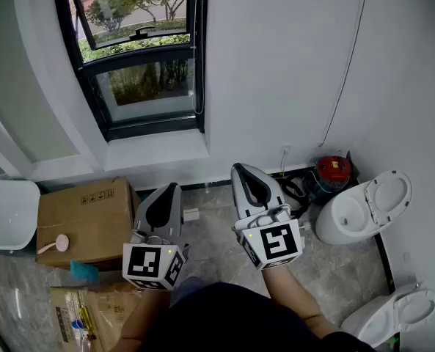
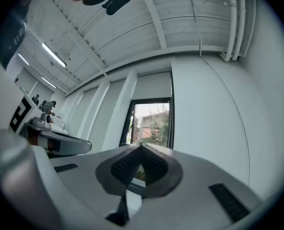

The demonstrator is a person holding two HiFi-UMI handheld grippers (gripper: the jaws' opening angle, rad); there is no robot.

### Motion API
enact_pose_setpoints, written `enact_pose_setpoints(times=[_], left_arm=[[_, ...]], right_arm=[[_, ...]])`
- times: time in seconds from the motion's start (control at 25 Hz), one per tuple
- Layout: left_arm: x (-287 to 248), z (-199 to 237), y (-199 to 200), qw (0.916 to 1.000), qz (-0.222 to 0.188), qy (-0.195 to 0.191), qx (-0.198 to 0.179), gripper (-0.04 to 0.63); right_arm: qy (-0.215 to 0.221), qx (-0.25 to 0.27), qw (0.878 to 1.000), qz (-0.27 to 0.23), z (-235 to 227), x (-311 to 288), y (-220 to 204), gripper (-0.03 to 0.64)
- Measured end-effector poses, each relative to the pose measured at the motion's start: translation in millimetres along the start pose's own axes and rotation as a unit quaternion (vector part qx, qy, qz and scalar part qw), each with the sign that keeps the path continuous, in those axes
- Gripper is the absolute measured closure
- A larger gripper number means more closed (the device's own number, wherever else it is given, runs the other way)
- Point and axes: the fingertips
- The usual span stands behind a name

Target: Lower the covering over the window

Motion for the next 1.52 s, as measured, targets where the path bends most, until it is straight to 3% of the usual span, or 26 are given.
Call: enact_pose_setpoints(times=[0.16,0.36,0.56,0.68,0.76,1.24,1.52], left_arm=[[0,-1,-1,1.0000,0.006,0.002,-0.001,0.584],[-3,1,-14,0.9999,0.013,-0.002,0.000,0.584],[-24,15,-35,0.9989,0.033,-0.015,0.029,0.583],[-54,28,-42,0.9984,0.034,-0.030,0.034,0.568],[-77,41,-45,0.9980,0.037,-0.036,0.036,0.524],[-226,161,-37,0.9977,0.020,-0.046,0.045,0.507],[-279,200,-49,0.9955,0.022,-0.075,0.054,0.507]], right_arm=[[0.004,0.008,1.000,0.000,-2,-1,2,0.604],[0.005,-0.021,1.000,-0.015,-3,-6,-12,0.604],[0.018,-0.028,0.999,0.018,-2,-33,-37,0.604],[0.016,-0.030,0.999,0.026,-15,-63,-51,0.604],[0.015,-0.036,0.999,0.030,-26,-89,-61,0.604],[0.003,-0.028,0.999,0.030,-83,-263,-81,0.603],[-0.032,-0.030,0.998,0.051,-95,-312,-106,0.603]])
Point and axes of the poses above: the fingertips, and each gripper's own axes: x backward along the fingers, z to its left, y out of its top, and after that the axes turned 15 degrees about y, right-handed
